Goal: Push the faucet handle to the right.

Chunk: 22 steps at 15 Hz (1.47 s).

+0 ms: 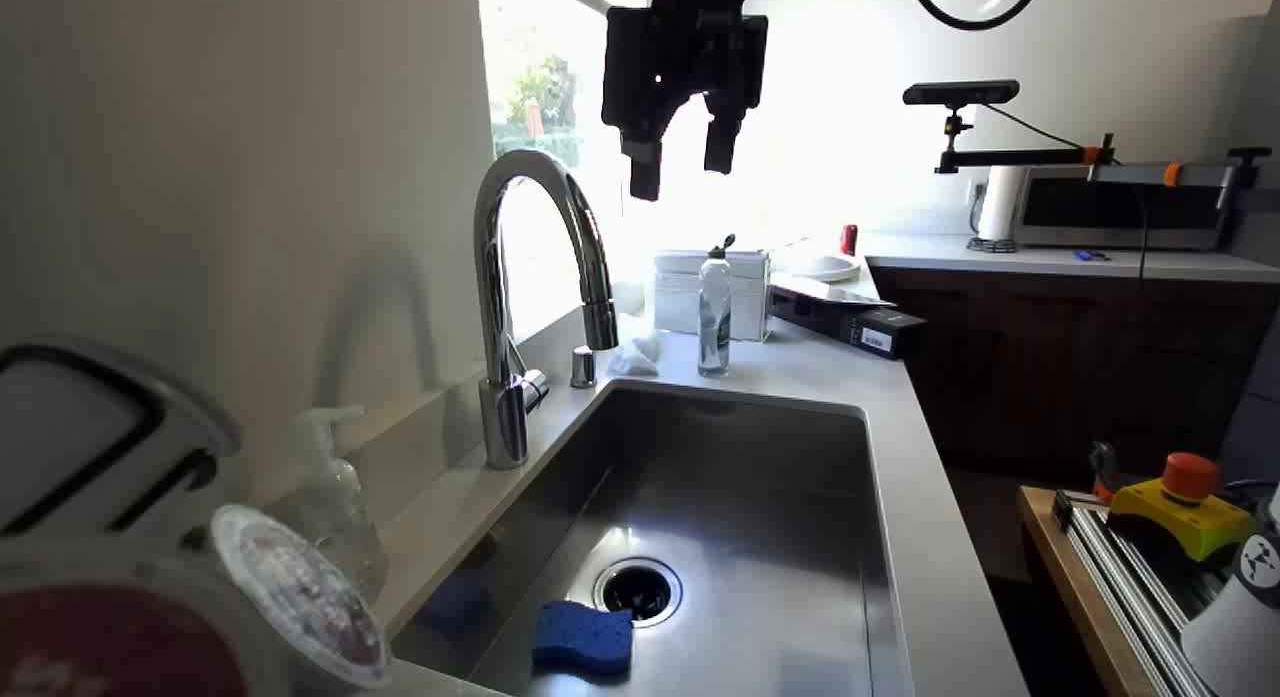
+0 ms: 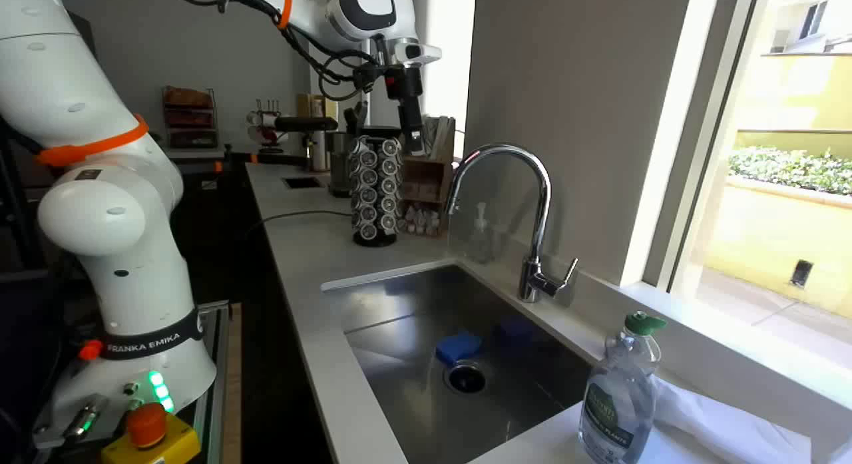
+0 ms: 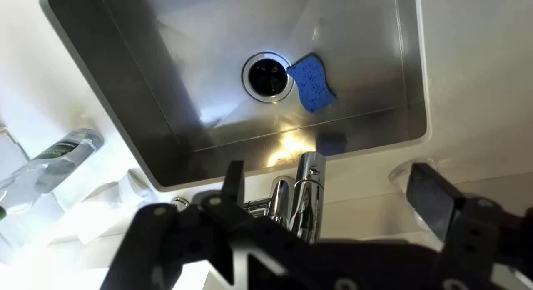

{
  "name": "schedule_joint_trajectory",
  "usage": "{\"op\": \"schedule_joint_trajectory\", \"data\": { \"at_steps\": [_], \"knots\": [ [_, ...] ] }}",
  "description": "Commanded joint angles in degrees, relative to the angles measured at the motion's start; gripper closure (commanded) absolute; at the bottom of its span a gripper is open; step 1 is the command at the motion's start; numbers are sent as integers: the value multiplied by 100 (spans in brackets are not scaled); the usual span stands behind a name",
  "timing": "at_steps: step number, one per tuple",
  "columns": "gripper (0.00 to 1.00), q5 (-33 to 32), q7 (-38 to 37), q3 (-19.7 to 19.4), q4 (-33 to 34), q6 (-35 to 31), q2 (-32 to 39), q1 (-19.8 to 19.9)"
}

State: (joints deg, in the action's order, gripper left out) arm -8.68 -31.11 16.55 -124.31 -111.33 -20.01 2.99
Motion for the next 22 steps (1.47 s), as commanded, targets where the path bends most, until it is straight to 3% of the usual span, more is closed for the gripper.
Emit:
{"op": "schedule_joint_trajectory", "data": {
  "at_steps": [1, 9, 12, 16, 22],
  "knots": [
    [0, -64, -50, -156, 12, 20, 22, -181],
    [0, -64, -50, -156, 12, 20, 22, -182],
    [0, -253, -418, -243, 222, 115, 327, 6],
    [0, -498, -996, -613, 608, 241, 874, 248],
    [0, -243, -761, -1269, 1373, 459, 1619, 197]
  ]
}}
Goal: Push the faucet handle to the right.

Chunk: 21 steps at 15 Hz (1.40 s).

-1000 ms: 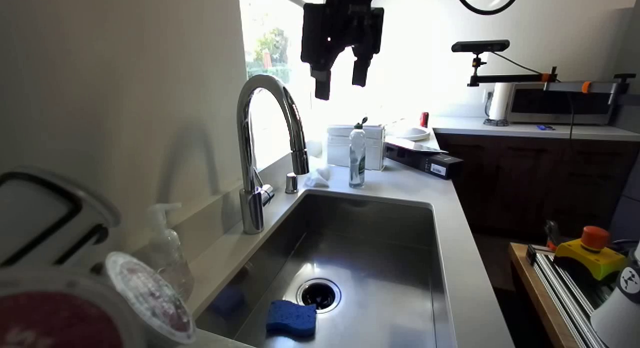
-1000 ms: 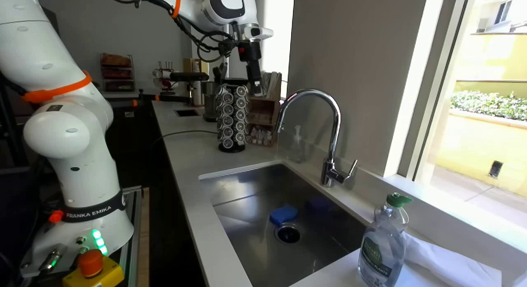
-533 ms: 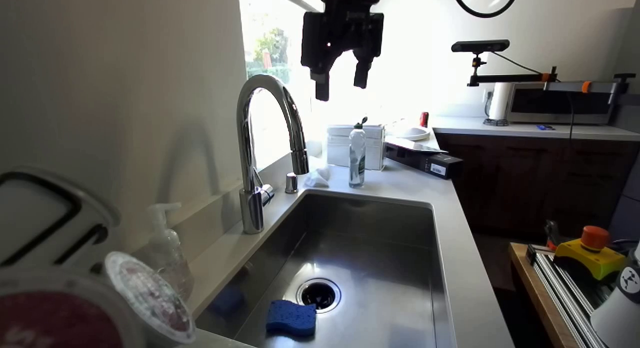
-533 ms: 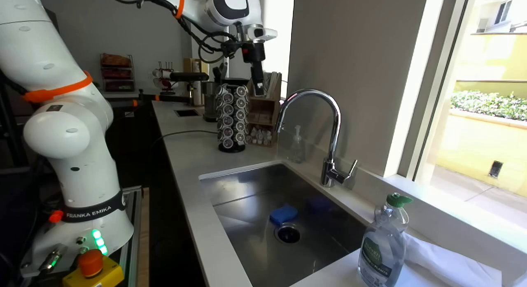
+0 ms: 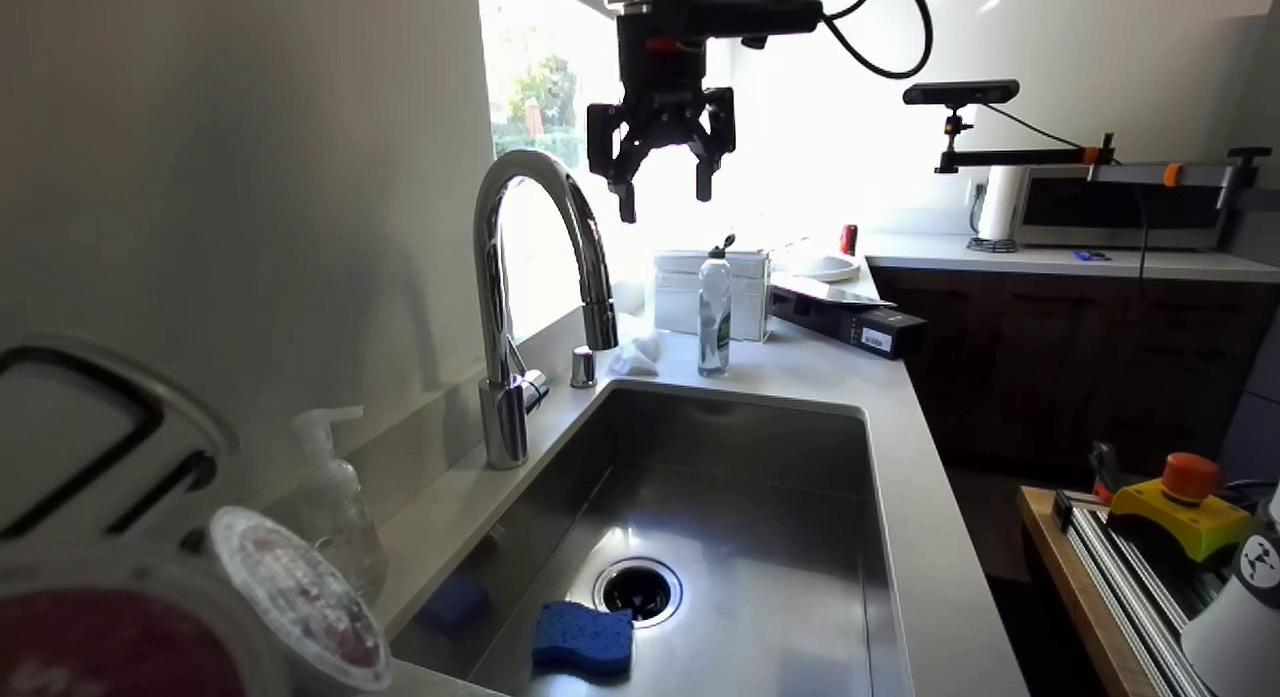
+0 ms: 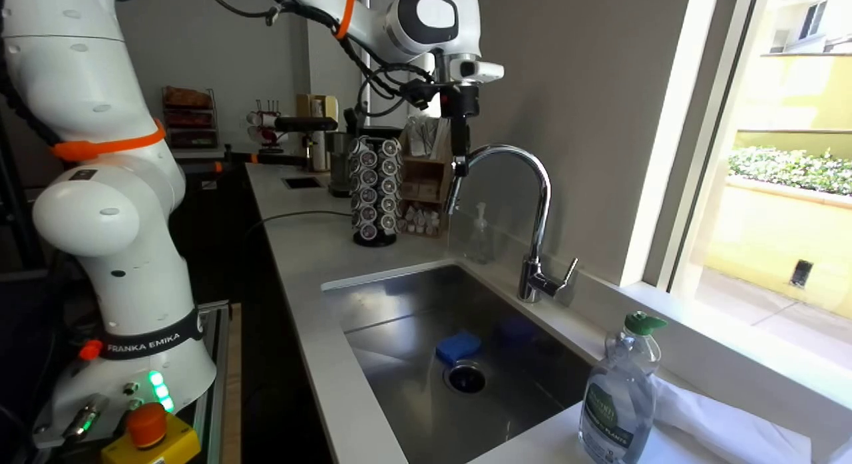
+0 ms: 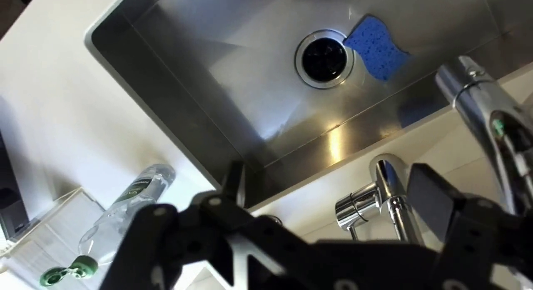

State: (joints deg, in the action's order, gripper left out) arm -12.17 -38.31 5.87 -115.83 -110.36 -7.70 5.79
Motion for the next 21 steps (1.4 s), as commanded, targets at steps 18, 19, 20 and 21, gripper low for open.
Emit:
{"op": "schedule_joint_trajectory", "data": {
  "at_steps": [18, 19, 20, 21],
  "knots": [
    [0, 573, 2723, -866, 907, -561, 1006, -131],
    [0, 423, 2825, -848, 766, -760, 947, -161],
    [0, 413, 3027, -835, 825, -757, 1046, -173],
    [0, 295, 3067, -835, 856, -802, 1103, -193]
  ]
}}
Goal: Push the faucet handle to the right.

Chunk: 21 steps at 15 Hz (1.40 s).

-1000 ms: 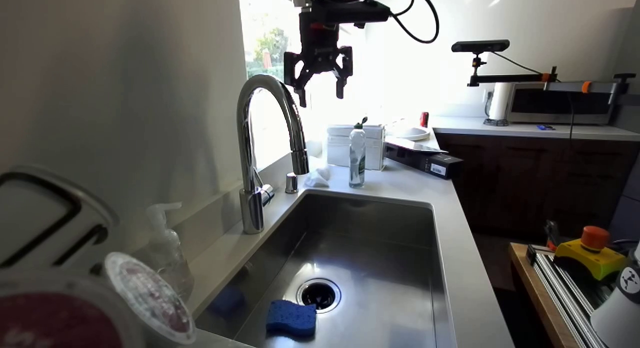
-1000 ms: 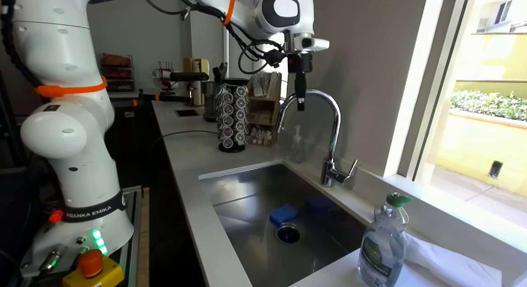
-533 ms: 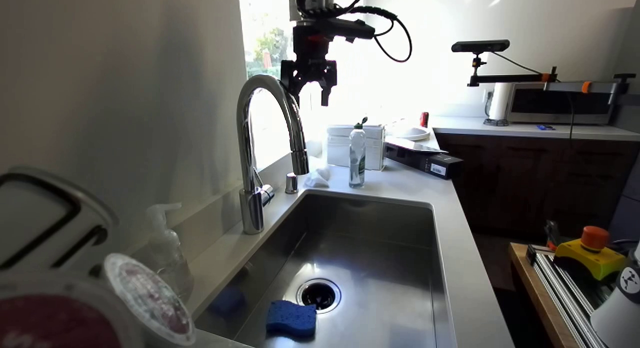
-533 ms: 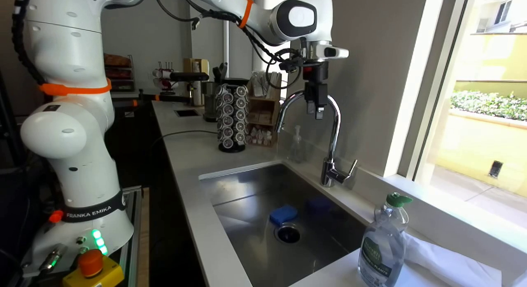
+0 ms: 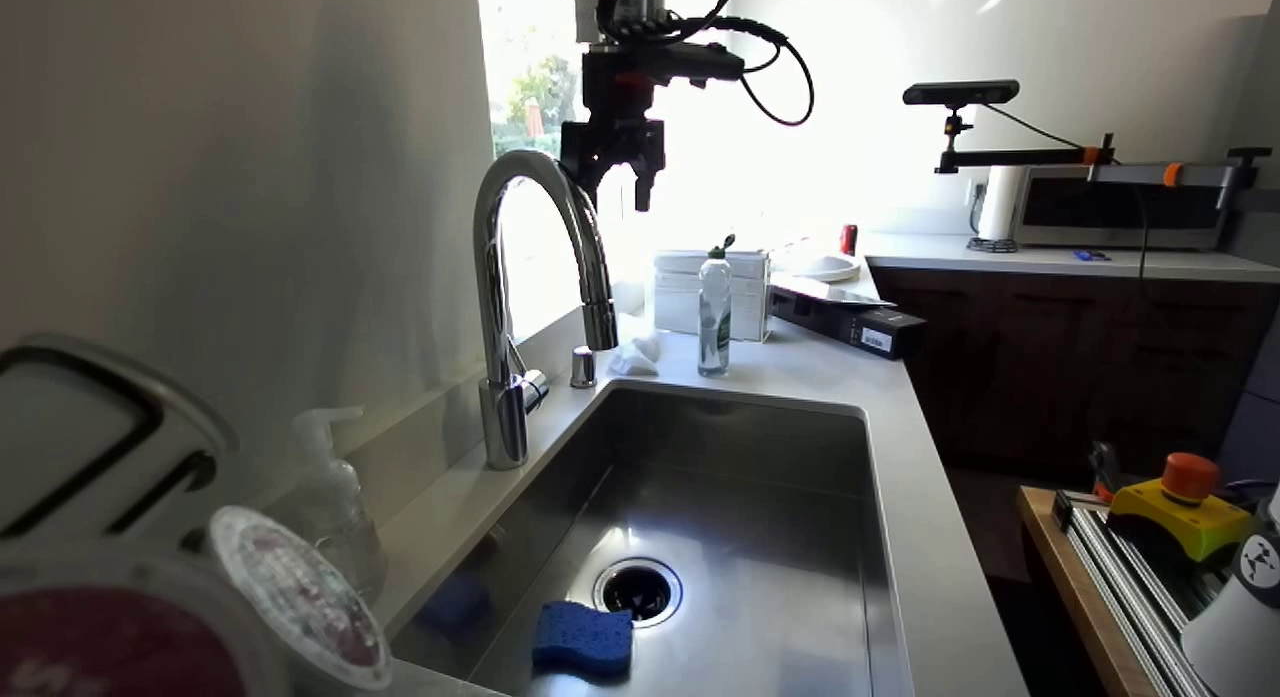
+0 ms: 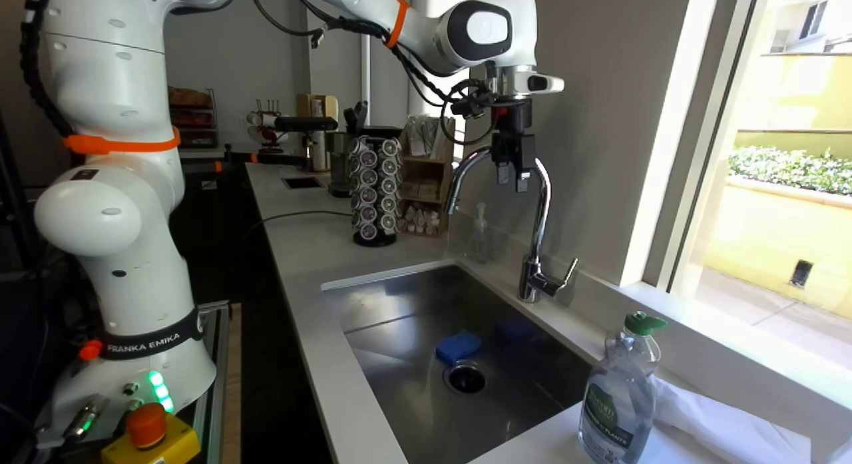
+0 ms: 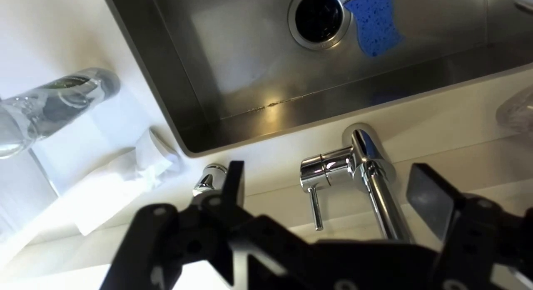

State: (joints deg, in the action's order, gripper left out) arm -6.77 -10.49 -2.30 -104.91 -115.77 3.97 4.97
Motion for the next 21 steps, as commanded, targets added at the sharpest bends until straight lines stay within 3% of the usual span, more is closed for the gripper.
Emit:
{"op": "schedule_joint_trajectory", "data": {
  "at_steps": [1, 7, 10, 14, 16, 21],
  "knots": [
    [0, -336, 451, -21, -281, -382, -35, -121],
    [0, -226, 1589, -66, -396, -1439, 191, -51],
    [0, 333, 2422, -65, -211, -1725, 550, 60],
    [0, 1166, 3392, 15, 105, -1631, 1027, 262],
    [0, 1410, 3634, 39, 346, -1555, 1308, 374],
    [0, 1336, 3385, 7, 1024, -1484, 1999, 528]
  ]
}}
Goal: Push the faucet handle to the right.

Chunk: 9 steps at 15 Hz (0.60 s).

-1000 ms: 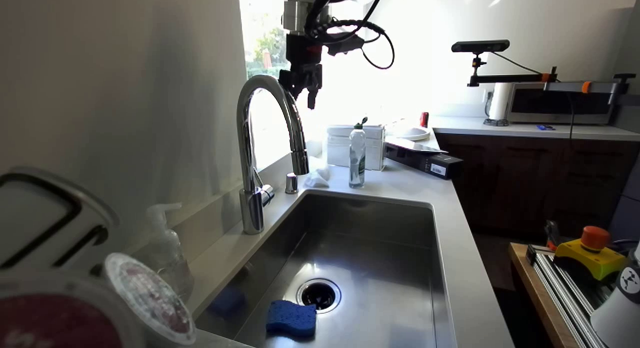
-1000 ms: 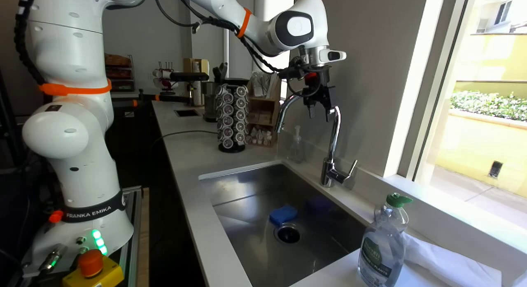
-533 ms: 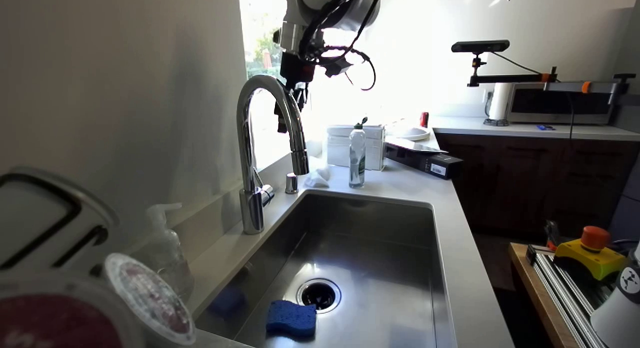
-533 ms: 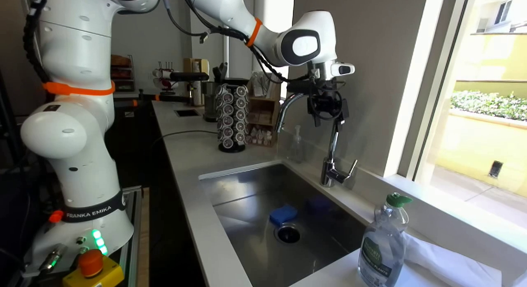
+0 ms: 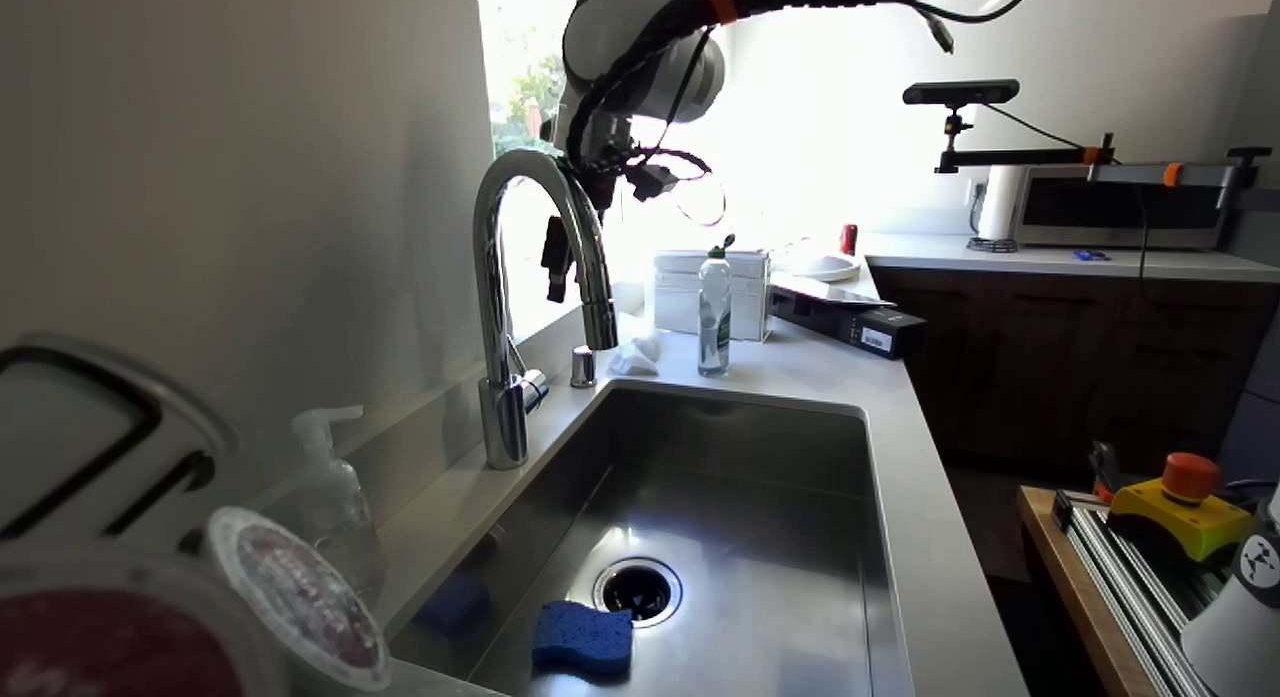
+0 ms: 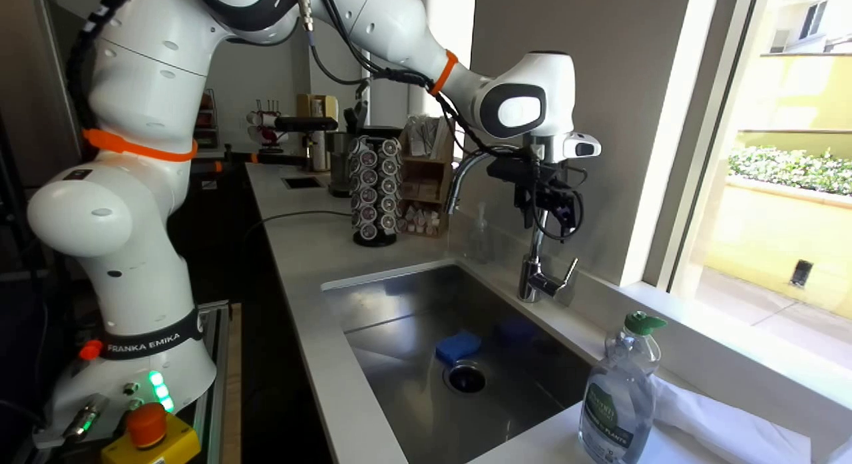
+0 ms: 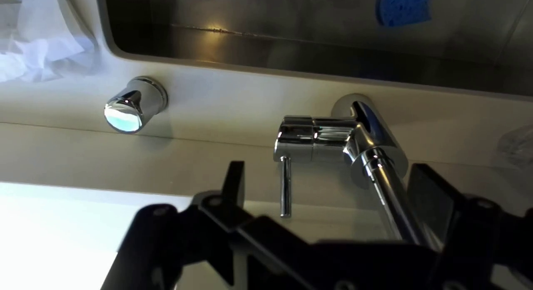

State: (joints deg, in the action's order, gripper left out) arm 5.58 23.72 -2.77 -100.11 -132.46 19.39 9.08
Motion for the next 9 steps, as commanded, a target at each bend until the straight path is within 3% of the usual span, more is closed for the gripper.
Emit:
{"op": "schedule_joint_trajectory", "data": {
  "at_steps": [1, 9],
  "knots": [
    [0, -30, -25, 56, 139, 21, 126, 85],
    [0, 16, 75, 109, 362, -42, 351, 132]
  ]
}}
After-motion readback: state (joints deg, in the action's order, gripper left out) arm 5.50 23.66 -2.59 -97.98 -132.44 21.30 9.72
